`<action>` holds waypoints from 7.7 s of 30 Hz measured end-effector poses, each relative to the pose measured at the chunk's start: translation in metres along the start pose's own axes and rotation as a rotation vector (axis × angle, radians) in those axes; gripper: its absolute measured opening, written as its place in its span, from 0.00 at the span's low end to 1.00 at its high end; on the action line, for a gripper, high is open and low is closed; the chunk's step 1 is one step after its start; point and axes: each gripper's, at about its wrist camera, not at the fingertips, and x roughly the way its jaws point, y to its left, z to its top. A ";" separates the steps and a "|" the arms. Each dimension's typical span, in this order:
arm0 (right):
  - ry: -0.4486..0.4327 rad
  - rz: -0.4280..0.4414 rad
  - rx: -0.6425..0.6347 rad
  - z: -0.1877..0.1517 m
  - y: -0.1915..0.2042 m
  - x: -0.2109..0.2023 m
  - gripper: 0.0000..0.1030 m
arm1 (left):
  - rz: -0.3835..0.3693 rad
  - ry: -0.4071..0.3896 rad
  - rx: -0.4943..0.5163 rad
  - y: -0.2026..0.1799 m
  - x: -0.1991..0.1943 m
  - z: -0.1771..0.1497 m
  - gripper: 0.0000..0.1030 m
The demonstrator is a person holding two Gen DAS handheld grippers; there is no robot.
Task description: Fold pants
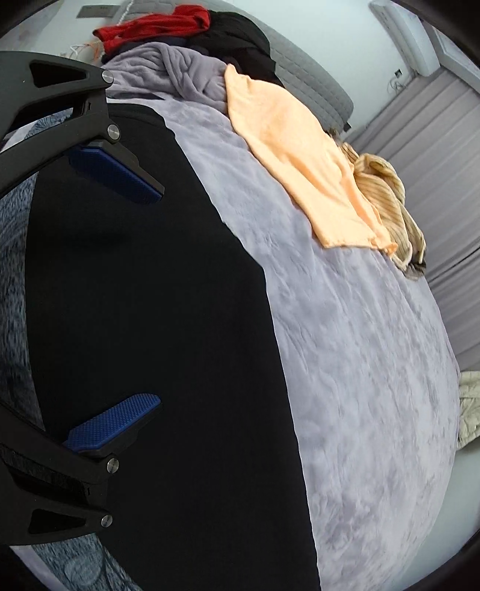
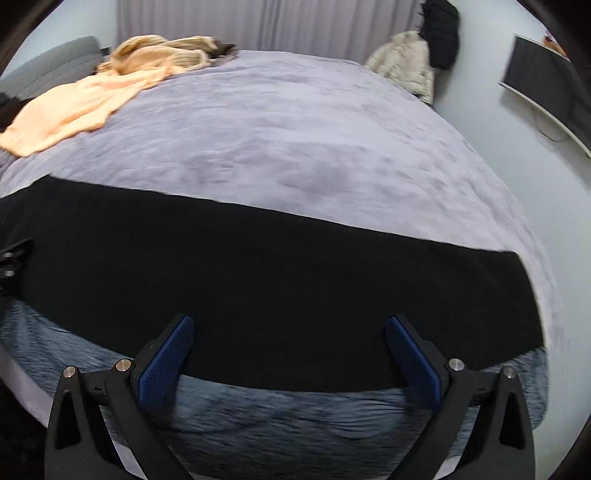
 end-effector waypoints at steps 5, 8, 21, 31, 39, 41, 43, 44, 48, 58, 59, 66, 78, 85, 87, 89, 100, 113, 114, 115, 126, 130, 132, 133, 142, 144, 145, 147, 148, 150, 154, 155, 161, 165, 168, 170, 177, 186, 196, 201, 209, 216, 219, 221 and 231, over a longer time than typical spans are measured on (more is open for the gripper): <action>0.046 -0.139 0.083 -0.002 -0.033 -0.008 1.00 | -0.117 -0.025 -0.060 0.030 -0.007 -0.009 1.00; 0.002 -0.075 0.086 0.011 -0.008 -0.017 1.00 | -0.118 -0.009 -0.164 0.064 0.007 0.004 1.00; -0.011 0.155 -0.172 0.081 0.179 0.028 1.00 | 0.043 0.121 -0.210 0.119 0.091 0.041 1.00; 0.018 0.169 -0.107 0.079 0.158 0.039 1.00 | 0.162 0.218 -0.411 0.233 0.126 -0.018 1.00; 0.001 0.130 -0.111 0.080 0.162 0.031 1.00 | 0.080 0.192 -0.468 0.263 0.134 -0.040 1.00; -0.030 0.135 -0.122 0.081 0.168 0.019 1.00 | 0.033 0.142 -0.511 0.270 0.121 -0.041 1.00; -0.048 0.182 -0.151 0.083 0.182 0.006 1.00 | -0.013 0.112 -0.580 0.282 0.109 -0.050 1.00; -0.056 0.204 -0.175 0.083 0.192 -0.001 1.00 | -0.012 0.111 -0.607 0.287 0.106 -0.058 1.00; -0.070 0.320 -0.278 0.076 0.239 -0.019 1.00 | -0.033 0.133 -0.617 0.288 0.097 -0.094 1.00; -0.026 0.428 -0.388 0.033 0.275 -0.011 1.00 | -0.059 0.176 -0.634 0.292 0.092 -0.170 1.00; -0.029 0.414 -0.376 0.032 0.264 -0.009 1.00 | -0.065 0.179 -0.645 0.294 0.090 -0.173 1.00; -0.043 0.399 -0.359 0.038 0.244 -0.030 1.00 | -0.196 0.047 -0.619 0.258 0.043 -0.155 1.00; -0.038 0.468 -0.486 0.000 0.267 -0.035 1.00 | -0.176 0.137 -0.450 0.198 0.060 -0.155 1.00; 0.016 0.369 -0.352 -0.015 0.175 -0.029 1.00 | -0.144 0.203 -0.539 0.227 0.072 -0.166 1.00; 0.012 0.307 -0.335 -0.020 0.150 -0.029 1.00 | -0.138 0.212 -0.534 0.227 0.073 -0.164 1.00; 0.025 0.285 -0.295 -0.024 0.123 -0.025 1.00 | -0.128 0.229 -0.510 0.225 0.072 -0.162 1.00; 0.008 0.031 -0.111 -0.043 -0.022 -0.014 1.00 | -0.086 0.281 -0.503 0.223 0.076 -0.158 1.00; -0.018 0.147 0.246 -0.084 -0.113 -0.051 1.00 | -0.257 0.136 -0.334 0.123 0.006 -0.066 1.00; -0.028 0.186 0.263 -0.089 -0.109 -0.049 1.00 | -0.319 0.112 -0.286 0.096 0.000 -0.051 1.00; -0.036 0.214 0.282 -0.092 -0.108 -0.046 1.00 | -0.376 0.098 -0.249 0.073 -0.005 -0.038 1.00; -0.187 0.316 0.367 -0.082 -0.085 -0.019 0.99 | -0.508 0.138 -0.073 -0.121 0.006 0.058 1.00; -0.207 0.342 0.357 -0.067 -0.082 -0.014 0.98 | -0.440 0.174 -0.098 -0.135 0.016 0.077 1.00; -0.204 0.361 0.338 -0.066 -0.072 -0.013 0.98 | -0.423 0.148 -0.089 -0.137 0.013 0.072 1.00; -0.197 0.367 0.332 -0.070 -0.071 -0.014 0.98 | -0.419 0.135 -0.084 -0.139 0.011 0.067 1.00; -0.214 0.353 0.377 -0.048 -0.074 0.009 1.00 | -0.378 0.124 -0.111 -0.153 0.000 0.060 1.00; -0.153 0.344 0.363 -0.044 -0.072 0.022 1.00 | -0.380 0.121 -0.112 -0.154 -0.001 0.060 1.00; -0.145 0.327 0.343 -0.043 -0.068 0.022 1.00 | -0.381 0.121 -0.113 -0.153 0.001 0.060 1.00; -0.124 0.283 0.288 -0.042 -0.060 0.022 1.00 | -0.382 0.119 -0.116 -0.154 -0.001 0.058 1.00; -0.102 0.260 0.264 -0.040 -0.056 0.024 1.00 | -0.381 0.118 -0.116 -0.153 0.002 0.059 1.00; -0.070 0.230 0.253 -0.035 -0.051 0.026 1.00 | -0.377 0.114 -0.119 -0.152 0.006 0.060 1.00; -0.055 0.226 0.260 -0.030 -0.051 0.029 0.94 | -0.380 0.102 -0.125 -0.154 0.007 0.057 1.00; -0.064 0.233 0.274 -0.028 -0.053 0.024 0.79 | -0.380 0.099 -0.126 -0.155 0.007 0.056 1.00; -0.147 0.178 0.202 -0.010 -0.038 -0.016 0.15 | -0.370 0.073 -0.117 -0.158 0.002 0.056 1.00; -0.256 0.143 0.118 0.001 -0.007 -0.058 0.15 | -0.547 0.119 -0.175 -0.121 -0.002 0.061 1.00; -0.326 0.132 0.038 0.013 0.023 -0.087 0.15 | -0.586 0.097 -0.252 -0.078 -0.008 0.061 1.00; -0.359 0.123 -0.027 0.020 0.048 -0.098 0.15 | -0.588 0.063 -0.294 -0.046 -0.012 0.059 1.00; -0.407 0.176 -0.213 0.027 0.152 -0.098 0.15 | -0.526 0.021 -0.521 0.088 0.014 0.022 1.00; -0.267 0.155 -0.514 -0.004 0.288 -0.030 0.15 | -0.425 0.098 -0.759 0.187 0.073 -0.038 1.00; -0.360 0.042 -0.734 -0.040 0.300 -0.079 0.81 | -0.509 0.002 -0.594 0.158 0.037 -0.011 1.00; -0.413 0.036 -0.636 -0.057 0.239 -0.118 0.88 | -0.595 -0.052 -0.477 0.122 0.001 0.007 1.00; -0.281 -0.164 -0.587 -0.093 0.186 -0.065 0.88 | -0.596 0.041 -0.285 0.028 0.009 0.008 1.00; -0.163 -0.211 -0.469 -0.076 0.146 -0.034 0.90 | -0.463 0.078 -0.177 0.000 0.028 -0.005 1.00; -0.146 -0.143 -0.460 -0.071 0.140 -0.044 0.90 | -0.452 0.071 -0.178 0.001 0.029 -0.007 1.00; -0.157 -0.047 -0.485 -0.067 0.129 -0.054 0.90 | -0.469 0.076 -0.179 0.004 0.030 -0.005 1.00; -0.100 0.601 -0.528 -0.034 0.146 -0.072 0.91 | -0.476 0.072 -0.166 0.008 0.027 -0.010 1.00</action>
